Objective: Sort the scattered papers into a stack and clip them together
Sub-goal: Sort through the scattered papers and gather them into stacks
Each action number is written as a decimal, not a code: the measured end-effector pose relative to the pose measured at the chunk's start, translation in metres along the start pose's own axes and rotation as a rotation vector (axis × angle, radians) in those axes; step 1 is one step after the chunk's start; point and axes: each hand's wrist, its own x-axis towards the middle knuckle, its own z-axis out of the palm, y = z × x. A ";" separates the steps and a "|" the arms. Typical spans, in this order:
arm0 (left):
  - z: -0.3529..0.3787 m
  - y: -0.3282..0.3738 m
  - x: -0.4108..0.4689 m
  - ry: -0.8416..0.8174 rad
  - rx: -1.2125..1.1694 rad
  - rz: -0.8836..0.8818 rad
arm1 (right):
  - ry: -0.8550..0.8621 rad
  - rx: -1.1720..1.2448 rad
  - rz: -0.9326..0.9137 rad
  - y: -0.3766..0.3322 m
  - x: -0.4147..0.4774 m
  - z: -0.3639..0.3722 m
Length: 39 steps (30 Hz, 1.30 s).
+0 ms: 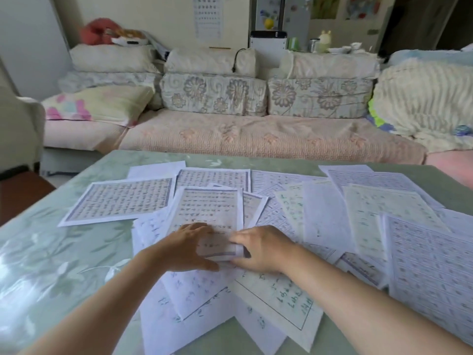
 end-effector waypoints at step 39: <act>0.007 -0.066 -0.010 0.187 -0.064 -0.254 | 0.084 1.030 1.056 -0.031 0.102 -0.033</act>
